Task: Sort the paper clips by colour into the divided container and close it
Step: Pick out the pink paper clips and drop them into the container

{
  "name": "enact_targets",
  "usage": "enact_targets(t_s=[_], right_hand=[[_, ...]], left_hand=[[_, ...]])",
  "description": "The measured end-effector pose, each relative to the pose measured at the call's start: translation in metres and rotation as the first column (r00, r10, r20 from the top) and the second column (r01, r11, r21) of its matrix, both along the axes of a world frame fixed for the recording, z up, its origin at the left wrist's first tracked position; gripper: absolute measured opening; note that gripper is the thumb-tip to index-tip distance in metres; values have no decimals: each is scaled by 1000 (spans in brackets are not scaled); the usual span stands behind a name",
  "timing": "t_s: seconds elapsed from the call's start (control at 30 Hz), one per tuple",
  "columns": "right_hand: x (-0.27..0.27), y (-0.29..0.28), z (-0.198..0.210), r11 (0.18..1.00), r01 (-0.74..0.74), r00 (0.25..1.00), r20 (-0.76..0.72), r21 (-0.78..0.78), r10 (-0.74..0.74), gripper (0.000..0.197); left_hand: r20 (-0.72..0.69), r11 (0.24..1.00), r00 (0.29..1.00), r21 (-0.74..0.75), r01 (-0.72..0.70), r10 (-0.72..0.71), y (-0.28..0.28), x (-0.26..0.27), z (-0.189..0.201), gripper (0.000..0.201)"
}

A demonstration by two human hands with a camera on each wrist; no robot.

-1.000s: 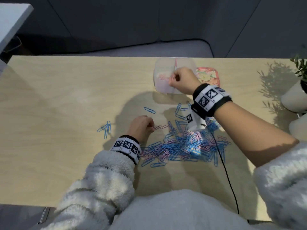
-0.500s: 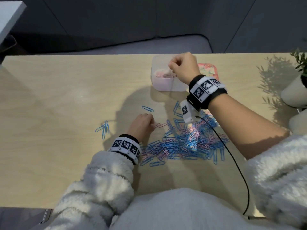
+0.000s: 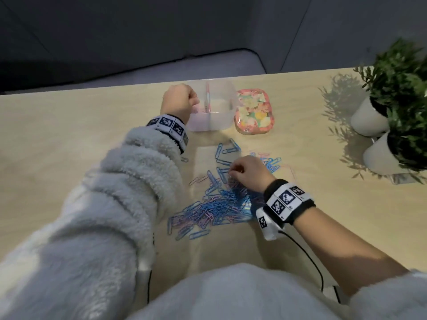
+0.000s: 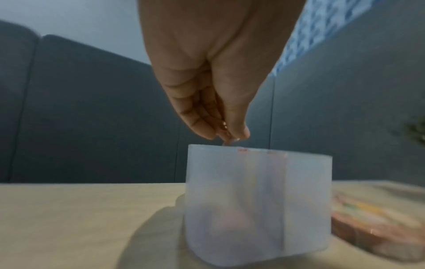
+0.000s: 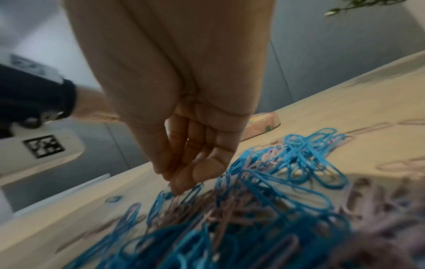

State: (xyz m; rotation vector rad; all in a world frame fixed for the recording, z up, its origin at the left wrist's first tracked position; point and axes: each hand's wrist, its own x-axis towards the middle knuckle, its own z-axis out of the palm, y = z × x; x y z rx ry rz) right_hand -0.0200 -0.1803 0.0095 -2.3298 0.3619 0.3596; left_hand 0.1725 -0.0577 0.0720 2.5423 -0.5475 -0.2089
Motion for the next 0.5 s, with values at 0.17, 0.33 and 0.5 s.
enact_targets(t_s=[0.17, 0.33, 0.5], right_hand=[[3, 19, -4, 988, 1, 1000, 15, -151, 2, 26], [13, 41, -7, 940, -96, 995, -62, -327, 80, 37], [16, 38, -10, 990, 34, 993, -105, -135, -48, 18]], left_hand=[[54, 996, 995, 31, 80, -81, 0, -9, -5, 19], [278, 987, 948, 22, 157, -157, 28, -58, -29, 19], [-18, 979, 987, 123, 161, -160, 63, -107, -68, 16]])
